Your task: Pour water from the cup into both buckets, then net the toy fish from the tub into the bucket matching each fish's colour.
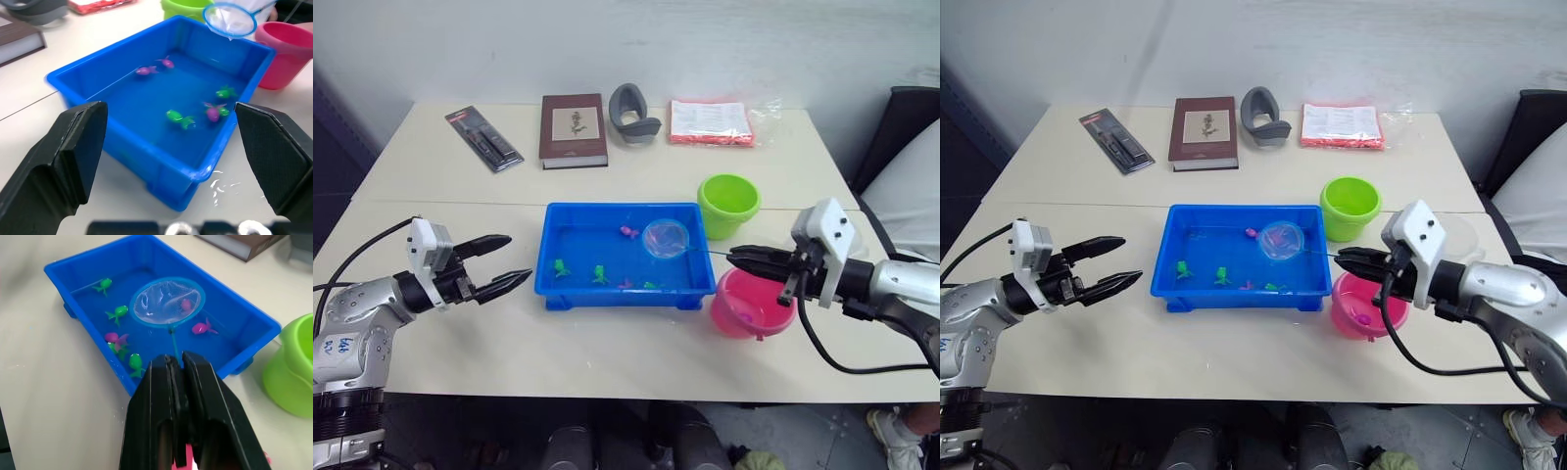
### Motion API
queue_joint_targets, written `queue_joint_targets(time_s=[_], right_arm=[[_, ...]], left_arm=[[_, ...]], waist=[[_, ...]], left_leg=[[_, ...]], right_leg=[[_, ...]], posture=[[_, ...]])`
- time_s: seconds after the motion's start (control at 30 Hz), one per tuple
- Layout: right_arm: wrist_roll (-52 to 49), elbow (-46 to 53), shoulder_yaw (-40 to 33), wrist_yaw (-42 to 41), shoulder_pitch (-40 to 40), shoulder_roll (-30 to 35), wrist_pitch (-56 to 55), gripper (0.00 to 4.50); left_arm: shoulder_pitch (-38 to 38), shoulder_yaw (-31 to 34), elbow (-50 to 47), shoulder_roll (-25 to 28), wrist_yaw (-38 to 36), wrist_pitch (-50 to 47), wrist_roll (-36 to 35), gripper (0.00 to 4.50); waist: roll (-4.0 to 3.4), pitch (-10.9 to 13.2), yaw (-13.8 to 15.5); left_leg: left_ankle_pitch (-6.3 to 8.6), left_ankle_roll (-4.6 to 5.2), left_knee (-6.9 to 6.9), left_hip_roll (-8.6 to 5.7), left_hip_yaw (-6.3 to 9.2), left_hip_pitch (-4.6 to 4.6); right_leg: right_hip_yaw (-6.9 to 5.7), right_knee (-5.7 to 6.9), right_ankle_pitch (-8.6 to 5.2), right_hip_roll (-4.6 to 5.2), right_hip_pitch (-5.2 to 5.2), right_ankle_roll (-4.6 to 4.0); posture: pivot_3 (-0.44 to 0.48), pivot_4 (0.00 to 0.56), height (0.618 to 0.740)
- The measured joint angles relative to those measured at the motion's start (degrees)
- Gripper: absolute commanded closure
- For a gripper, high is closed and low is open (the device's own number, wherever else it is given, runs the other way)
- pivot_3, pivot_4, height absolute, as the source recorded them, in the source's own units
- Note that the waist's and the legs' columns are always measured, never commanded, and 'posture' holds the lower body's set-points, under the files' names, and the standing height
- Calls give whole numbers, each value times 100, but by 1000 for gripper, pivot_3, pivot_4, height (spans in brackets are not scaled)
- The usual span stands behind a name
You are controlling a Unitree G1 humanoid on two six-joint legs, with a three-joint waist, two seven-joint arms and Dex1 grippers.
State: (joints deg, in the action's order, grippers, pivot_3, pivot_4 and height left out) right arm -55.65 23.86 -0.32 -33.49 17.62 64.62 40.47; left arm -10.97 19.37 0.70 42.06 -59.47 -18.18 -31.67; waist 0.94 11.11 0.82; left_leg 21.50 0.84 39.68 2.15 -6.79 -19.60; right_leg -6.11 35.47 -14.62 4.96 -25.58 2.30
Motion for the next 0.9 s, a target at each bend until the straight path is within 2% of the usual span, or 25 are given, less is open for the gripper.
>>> queue_joint_targets(time_s=[0.2,0.4,0.53,0.77,0.9], right_arm=[[-136,-650,565,33,1307,-431,1936,4500],[415,-1347,978,381,2229,-1122,3050,4500],[758,-1537,1064,377,2378,-1385,3156,4500],[1541,-1995,992,630,2508,-2207,2844,4500],[1817,-2094,865,684,2506,-2418,2733,4500]], left_arm=[[104,5,-451,11,160,-178,-6,55],[102,-158,-736,9,255,-386,-10,55],[57,-294,-787,9,264,-444,2,55],[-148,-453,-798,9,308,-459,34,55],[-153,-477,-797,9,316,-459,41,55]], waist=[[0,0,-16],[-1,-1,-88],[0,-1,-83],[2,-3,-101],[2,-3,-104]], left_leg=[[2,5,0,0,3,-33],[0,7,33,-5,-8,-84],[-7,8,36,-11,-10,-83],[-17,11,38,-25,-14,-82],[-18,12,37,-27,-15,-83]], right_leg=[[-15,-24,3,2,-16,6],[-11,7,8,0,-71,15],[-7,15,10,2,-73,17],[0,30,15,12,-77,24],[0,39,15,13,-78,24]], posture=[[0,150,740],[0,150,740],[0,150,740],[0,150,740],[0,150,740]])
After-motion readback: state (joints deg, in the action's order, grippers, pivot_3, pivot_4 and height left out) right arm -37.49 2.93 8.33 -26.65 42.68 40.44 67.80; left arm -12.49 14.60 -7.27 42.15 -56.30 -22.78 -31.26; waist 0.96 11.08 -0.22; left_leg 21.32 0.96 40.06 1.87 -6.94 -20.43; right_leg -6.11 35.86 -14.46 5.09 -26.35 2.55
